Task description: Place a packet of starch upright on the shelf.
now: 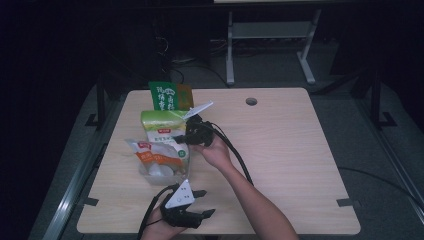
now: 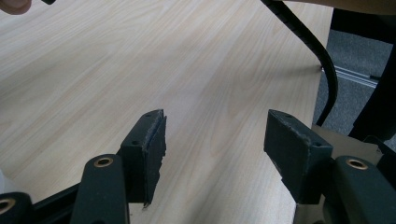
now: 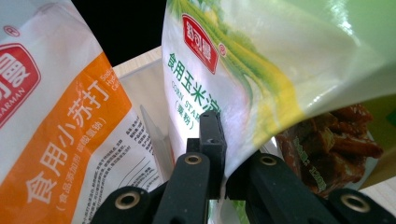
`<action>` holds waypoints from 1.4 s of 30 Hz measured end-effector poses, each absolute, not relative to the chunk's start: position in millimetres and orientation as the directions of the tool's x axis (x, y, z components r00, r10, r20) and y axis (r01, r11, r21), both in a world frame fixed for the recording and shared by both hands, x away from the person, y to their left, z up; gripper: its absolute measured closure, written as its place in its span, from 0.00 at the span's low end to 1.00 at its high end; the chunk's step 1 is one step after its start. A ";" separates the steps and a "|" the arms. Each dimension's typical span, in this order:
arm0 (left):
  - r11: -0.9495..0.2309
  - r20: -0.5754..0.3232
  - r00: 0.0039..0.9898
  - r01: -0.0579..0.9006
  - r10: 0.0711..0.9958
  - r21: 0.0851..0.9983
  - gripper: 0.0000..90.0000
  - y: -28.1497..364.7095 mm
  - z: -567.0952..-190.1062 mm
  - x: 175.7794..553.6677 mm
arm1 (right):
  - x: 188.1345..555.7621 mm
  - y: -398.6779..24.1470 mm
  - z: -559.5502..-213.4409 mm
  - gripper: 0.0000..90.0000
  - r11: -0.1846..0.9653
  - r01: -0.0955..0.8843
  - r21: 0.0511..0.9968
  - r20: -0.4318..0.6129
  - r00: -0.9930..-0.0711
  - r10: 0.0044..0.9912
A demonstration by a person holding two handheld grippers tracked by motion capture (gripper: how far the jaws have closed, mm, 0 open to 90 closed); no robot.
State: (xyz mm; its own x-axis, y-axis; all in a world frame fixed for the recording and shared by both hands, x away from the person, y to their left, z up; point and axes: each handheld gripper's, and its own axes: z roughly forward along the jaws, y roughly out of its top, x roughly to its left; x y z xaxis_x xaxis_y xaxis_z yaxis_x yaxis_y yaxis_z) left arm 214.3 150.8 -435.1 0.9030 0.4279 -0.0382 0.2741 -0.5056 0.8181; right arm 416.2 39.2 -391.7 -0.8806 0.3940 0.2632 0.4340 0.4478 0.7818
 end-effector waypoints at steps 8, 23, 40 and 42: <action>-0.504 -0.038 0.900 0.278 0.434 0.818 0.42 152.1 -435.4 215.8 | 418.3 34.7 -386.7 0.87 0.449 0.449 0.773 0.268 -0.872 0.410; -0.509 -0.041 0.895 0.289 0.444 0.811 0.39 151.9 -437.7 218.9 | 418.4 29.0 -380.9 0.98 0.445 0.437 0.782 0.259 -0.877 0.406; -0.504 -0.044 0.890 0.298 0.455 0.811 0.36 151.6 -438.5 223.2 | 416.6 12.5 -371.7 0.77 0.439 0.455 0.775 0.266 -0.865 0.426; -0.505 -0.043 0.889 0.298 0.456 0.810 0.36 151.7 -438.5 223.7 | 416.2 8.3 -370.9 0.76 0.441 0.455 0.774 0.269 -0.866 0.421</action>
State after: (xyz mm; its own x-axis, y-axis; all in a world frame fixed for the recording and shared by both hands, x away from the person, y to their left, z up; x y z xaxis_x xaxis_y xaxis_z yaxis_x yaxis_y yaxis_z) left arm 223.7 151.7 -438.5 0.8892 0.4556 -0.0425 0.2976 -0.5051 0.8101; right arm 416.2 8.3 -370.9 -0.8660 0.4213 0.2695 0.4552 0.4409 0.7735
